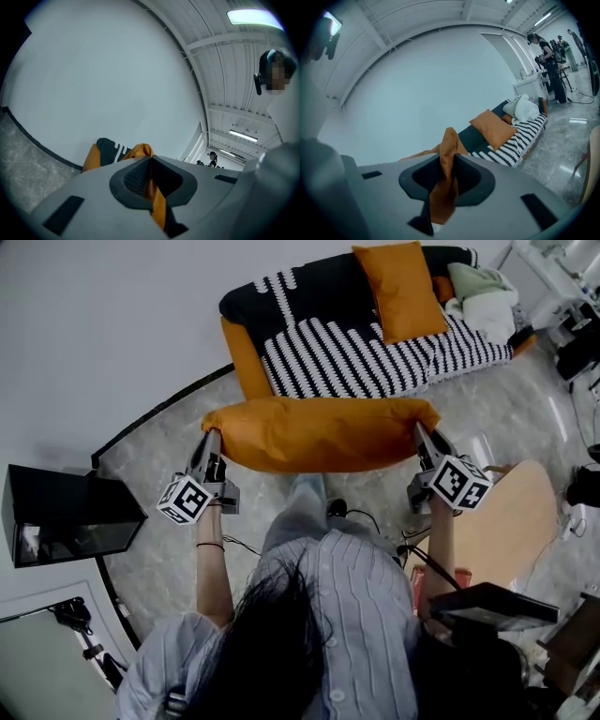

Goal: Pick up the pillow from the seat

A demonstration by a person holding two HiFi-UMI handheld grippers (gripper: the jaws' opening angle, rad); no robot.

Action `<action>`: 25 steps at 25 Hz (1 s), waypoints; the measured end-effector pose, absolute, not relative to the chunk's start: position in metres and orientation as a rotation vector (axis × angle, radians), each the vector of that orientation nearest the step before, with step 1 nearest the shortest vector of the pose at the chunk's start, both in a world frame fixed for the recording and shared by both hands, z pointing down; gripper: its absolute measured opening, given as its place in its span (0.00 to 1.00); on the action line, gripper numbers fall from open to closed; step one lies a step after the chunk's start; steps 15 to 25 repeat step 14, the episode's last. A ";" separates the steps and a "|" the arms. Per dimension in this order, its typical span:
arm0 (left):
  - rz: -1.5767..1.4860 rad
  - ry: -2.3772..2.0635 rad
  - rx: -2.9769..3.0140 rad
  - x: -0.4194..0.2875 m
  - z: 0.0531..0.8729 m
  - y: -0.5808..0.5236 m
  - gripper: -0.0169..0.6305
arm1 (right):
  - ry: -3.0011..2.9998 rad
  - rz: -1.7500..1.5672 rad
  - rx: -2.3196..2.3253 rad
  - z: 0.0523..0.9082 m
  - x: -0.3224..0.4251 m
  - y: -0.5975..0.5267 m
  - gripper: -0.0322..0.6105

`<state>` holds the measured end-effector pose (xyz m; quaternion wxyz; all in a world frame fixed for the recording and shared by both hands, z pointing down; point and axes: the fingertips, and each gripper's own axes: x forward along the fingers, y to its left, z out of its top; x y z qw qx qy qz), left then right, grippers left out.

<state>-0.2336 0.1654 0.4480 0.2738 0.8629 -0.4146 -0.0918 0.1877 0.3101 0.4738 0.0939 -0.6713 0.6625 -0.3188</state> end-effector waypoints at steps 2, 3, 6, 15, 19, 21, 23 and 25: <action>-0.247 -1.115 2.323 -0.233 0.447 0.166 0.05 | 1.965 -0.942 -1.995 0.474 0.188 0.310 0.19; -0.247 -1.116 2.324 -0.233 0.447 0.166 0.05 | 1.964 -0.941 -1.997 0.473 0.188 0.310 0.19; -0.246 -1.117 2.323 -0.234 0.447 0.167 0.05 | 1.964 -0.938 -1.999 0.473 0.187 0.310 0.19; -0.241 -1.124 2.319 -0.238 0.453 0.164 0.05 | 1.967 -0.941 -2.003 0.478 0.185 0.306 0.19; -0.241 -1.124 2.319 -0.238 0.453 0.164 0.05 | 1.967 -0.941 -2.003 0.478 0.185 0.306 0.19; -0.241 -1.124 2.319 -0.238 0.453 0.164 0.05 | 1.967 -0.941 -2.003 0.478 0.185 0.306 0.19; -0.241 -1.124 2.319 -0.238 0.453 0.164 0.05 | 1.967 -0.941 -2.003 0.478 0.185 0.306 0.19; -0.241 -1.124 2.319 -0.238 0.453 0.164 0.05 | 1.967 -0.941 -2.003 0.478 0.185 0.306 0.19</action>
